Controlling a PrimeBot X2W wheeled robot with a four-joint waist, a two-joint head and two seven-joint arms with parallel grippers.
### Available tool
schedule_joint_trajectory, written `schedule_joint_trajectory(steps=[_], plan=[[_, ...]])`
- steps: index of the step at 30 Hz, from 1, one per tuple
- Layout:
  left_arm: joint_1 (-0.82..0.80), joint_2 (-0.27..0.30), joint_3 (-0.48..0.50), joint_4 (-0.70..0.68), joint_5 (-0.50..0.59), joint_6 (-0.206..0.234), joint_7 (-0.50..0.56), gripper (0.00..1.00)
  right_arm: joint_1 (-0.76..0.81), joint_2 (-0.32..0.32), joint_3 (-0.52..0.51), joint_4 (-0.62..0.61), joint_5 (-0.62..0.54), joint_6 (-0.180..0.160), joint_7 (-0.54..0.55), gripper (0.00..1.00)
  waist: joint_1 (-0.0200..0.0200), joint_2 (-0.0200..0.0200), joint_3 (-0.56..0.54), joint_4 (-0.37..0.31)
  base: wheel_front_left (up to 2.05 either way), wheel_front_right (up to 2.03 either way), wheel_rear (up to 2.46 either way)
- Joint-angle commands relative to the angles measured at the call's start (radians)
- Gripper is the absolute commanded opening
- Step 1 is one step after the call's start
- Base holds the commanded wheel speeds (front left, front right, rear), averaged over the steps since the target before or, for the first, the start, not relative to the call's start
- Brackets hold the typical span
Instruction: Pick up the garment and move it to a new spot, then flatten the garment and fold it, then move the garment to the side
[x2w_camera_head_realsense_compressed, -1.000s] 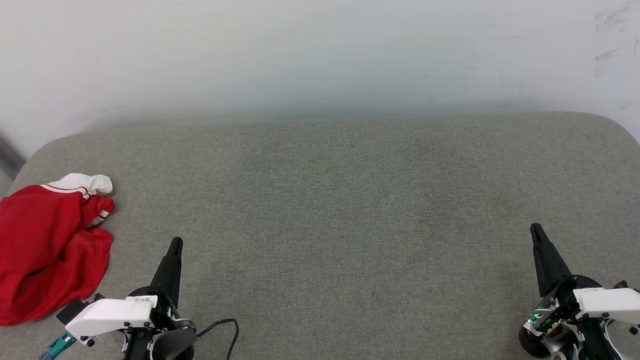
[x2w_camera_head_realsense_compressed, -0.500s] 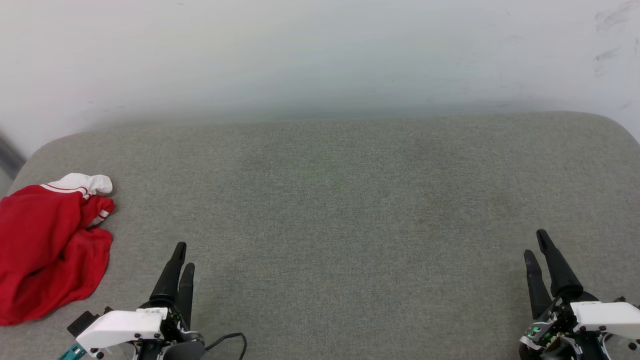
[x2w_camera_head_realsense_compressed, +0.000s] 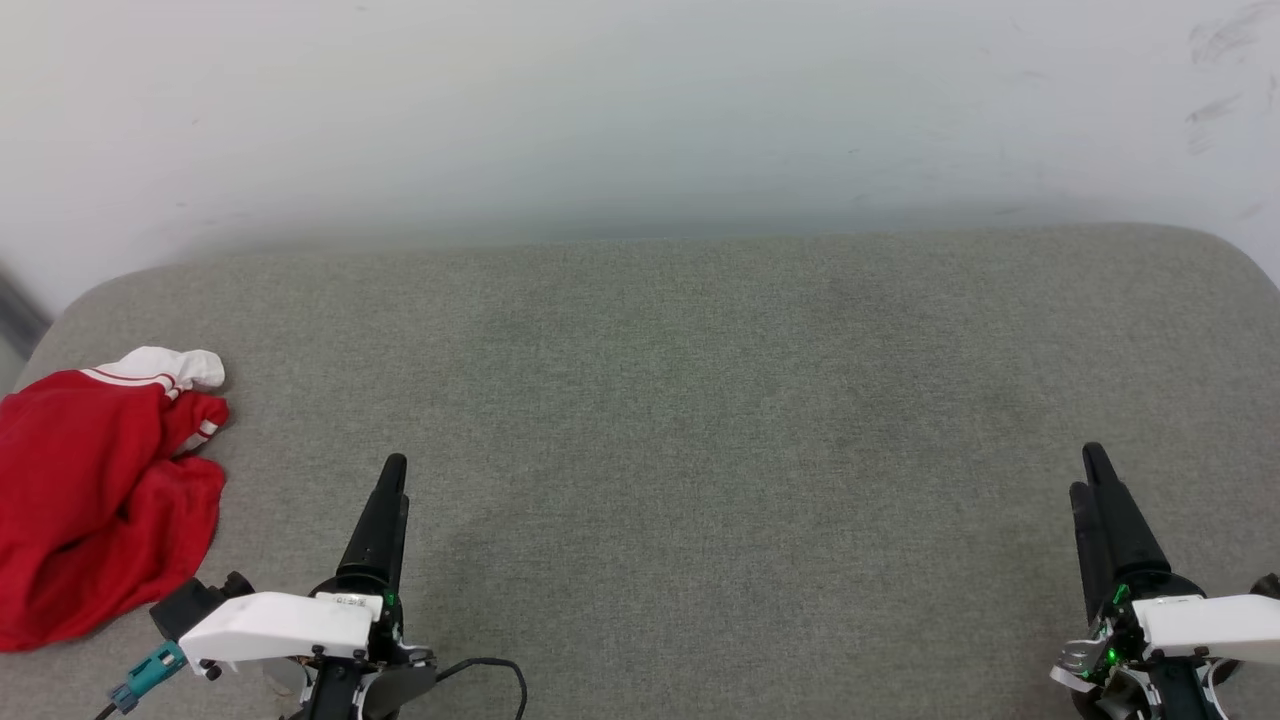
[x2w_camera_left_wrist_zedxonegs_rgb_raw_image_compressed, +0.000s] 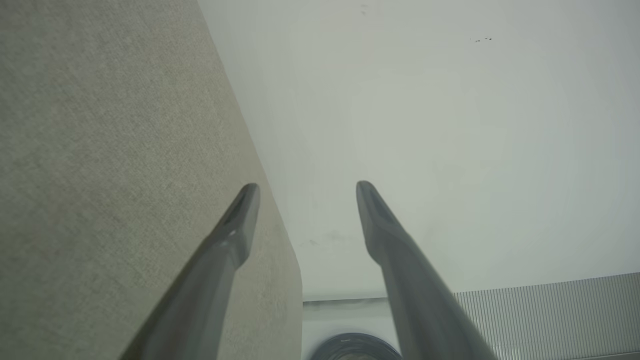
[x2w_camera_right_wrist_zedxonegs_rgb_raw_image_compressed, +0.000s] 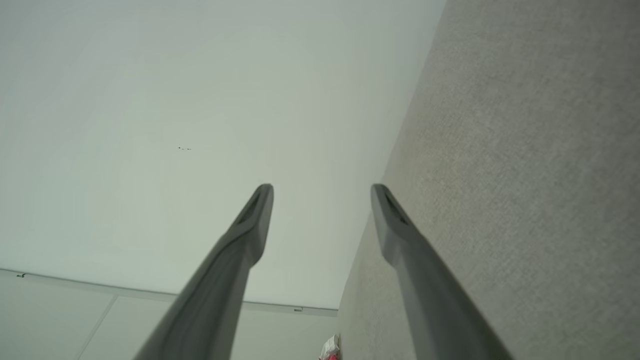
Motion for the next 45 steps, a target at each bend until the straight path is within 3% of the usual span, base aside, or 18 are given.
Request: schedule_joint_trajectory(steps=[1,19,30,45], plan=[[-0.030,0.010,-0.006,-0.022,0.026,-0.001,-0.007,1.00,-0.010,-0.013,0.004,-0.026,-0.023,0.002,-0.010,1.00,0.0000,0.0000,0.000,0.000,0.00,0.00,0.00],[-0.023,0.011,-0.020,-0.061,0.491,-0.002,-0.077,1.00,0.009,-0.034,0.051,-0.118,-0.510,0.002,-0.040,1.00,0.0000,0.0000,-0.005,0.002,0.00,0.00,0.00],[-0.017,0.021,-0.027,-0.076,0.702,0.003,-0.114,1.00,0.025,-0.047,0.066,-0.160,-0.704,0.002,-0.028,1.00,0.0000,0.0000,-0.007,0.003,0.00,0.00,0.00],[-0.007,0.036,-0.038,-0.092,0.909,0.009,-0.159,1.00,0.047,-0.055,0.082,-0.205,-0.915,0.002,-0.023,1.00,0.0000,0.0000,-0.010,0.006,0.00,0.00,0.00]])
